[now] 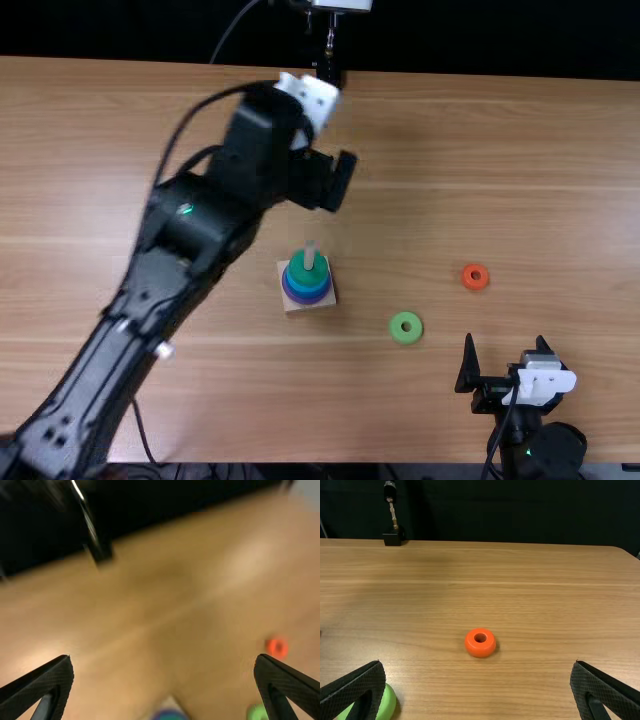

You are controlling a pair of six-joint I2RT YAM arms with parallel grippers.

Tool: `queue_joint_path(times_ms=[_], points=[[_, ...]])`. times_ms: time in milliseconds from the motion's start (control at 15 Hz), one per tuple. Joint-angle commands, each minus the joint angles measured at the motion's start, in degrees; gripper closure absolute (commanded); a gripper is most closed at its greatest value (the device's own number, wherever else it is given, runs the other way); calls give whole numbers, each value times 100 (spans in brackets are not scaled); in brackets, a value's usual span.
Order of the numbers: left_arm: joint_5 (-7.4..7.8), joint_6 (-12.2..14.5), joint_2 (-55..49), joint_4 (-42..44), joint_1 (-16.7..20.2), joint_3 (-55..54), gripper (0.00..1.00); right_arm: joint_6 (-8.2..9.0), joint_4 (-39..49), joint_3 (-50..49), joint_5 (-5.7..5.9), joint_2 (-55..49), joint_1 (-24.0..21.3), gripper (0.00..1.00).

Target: Build the Hanoi tower: stack the rings onto the peg from bottom to top in this color order: purple, dark blue, light blue, dark green, light green, yellow, orange.

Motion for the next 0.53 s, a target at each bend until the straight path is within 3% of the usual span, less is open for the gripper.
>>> queue_joint_path(times_ms=[0, 200, 267, 333, 400, 467], points=[[99, -17, -631, 121, 362, -474, 0, 7, -321, -412, 55, -73, -66, 0], [-49, -17, -1897, 47, 1303, -1572, 0, 7, -321, -412, 55, -73, -66, 0], [-249, -17, -2380, -6, 1672, -2065, 0, 7, -321, -412, 55, -73, -66, 0], [-544, -17, -2811, -6, 1892, -2478, 0, 7, -321, -412, 55, -73, -66, 0], [-903, -17, -3171, 5, 2015, -2900, 0, 7, -321, -412, 55, -73, -66, 0], [-1135, -7, -3505, 36, 2058, -3304, 0, 7, -321, -412, 55, -73, -66, 0]])
